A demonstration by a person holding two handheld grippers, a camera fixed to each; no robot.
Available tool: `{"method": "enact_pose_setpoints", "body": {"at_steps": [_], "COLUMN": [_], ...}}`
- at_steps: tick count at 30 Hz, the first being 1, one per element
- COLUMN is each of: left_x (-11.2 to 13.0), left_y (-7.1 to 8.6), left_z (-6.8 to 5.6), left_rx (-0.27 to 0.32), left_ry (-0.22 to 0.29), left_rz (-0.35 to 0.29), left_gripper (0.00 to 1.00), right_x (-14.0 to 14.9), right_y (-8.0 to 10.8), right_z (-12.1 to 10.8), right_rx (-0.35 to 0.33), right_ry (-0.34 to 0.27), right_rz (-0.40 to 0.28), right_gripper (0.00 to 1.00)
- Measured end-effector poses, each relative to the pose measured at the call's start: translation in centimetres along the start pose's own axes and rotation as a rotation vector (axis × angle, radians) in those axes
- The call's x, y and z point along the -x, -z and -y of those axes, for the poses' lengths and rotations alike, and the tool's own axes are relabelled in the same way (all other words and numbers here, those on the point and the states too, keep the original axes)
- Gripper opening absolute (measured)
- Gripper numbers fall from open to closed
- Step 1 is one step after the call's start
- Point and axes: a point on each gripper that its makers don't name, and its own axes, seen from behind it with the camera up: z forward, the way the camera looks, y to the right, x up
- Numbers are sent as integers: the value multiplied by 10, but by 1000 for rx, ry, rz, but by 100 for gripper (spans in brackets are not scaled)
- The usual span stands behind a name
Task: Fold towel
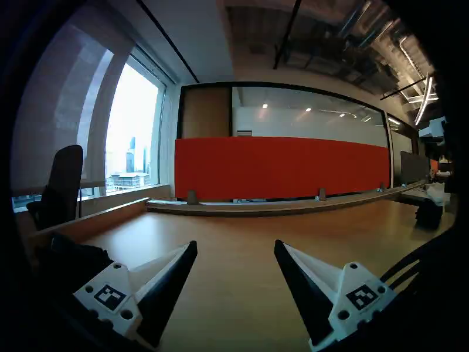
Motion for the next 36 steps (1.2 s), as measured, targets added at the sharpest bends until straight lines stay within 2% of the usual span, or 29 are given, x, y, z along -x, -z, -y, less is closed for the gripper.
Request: {"method": "enact_pose_setpoints", "body": {"at_steps": [12, 21, 36], "left_x": [2, 3, 5], "left_y": [-1, -1, -2], "left_z": [-1, -1, -1], "left_rx": [0, 0, 0], "left_ry": [-2, -2, -2], "left_rz": [0, 0, -1], "left_gripper": [98, 98, 98], "right_x": [-4, 0, 40], "right_y": [1, 7, 16], "right_z": [-7, -15, -33], "right_rx": [16, 36, 59], "right_ry": [22, 13, 7], "right_rz": [-18, -38, -30], "right_gripper": [94, 94, 94]}}
